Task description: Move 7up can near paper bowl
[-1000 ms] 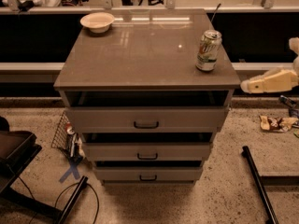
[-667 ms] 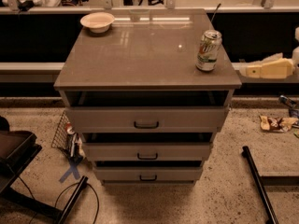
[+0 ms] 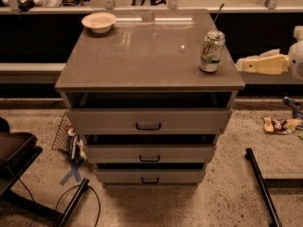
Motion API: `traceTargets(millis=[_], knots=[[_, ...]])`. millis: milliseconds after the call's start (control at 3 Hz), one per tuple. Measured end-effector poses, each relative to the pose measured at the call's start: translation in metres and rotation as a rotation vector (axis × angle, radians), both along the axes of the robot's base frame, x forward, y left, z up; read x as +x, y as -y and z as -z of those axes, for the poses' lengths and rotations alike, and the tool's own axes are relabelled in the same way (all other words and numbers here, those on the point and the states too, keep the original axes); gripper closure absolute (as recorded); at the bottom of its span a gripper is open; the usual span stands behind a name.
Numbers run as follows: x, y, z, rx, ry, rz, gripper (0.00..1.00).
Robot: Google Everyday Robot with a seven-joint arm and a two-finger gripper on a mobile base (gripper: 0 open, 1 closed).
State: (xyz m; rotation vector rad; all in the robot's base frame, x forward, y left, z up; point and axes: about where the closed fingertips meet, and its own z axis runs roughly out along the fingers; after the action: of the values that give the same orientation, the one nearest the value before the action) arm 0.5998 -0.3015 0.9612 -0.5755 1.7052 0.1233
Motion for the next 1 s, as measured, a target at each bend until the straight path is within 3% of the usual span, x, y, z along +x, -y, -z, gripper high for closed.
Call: traceTargets(millis=[333, 667, 1000], knots=[[0.027, -0.032, 0.013, 0.167, -0.032, -0.078, 0.0], [0.052, -0.053, 0.024, 0.239, -0.046, -0.12, 0.0], [0.071, -0.07, 0.035, 0.251, -0.037, -0.156, 0.0]])
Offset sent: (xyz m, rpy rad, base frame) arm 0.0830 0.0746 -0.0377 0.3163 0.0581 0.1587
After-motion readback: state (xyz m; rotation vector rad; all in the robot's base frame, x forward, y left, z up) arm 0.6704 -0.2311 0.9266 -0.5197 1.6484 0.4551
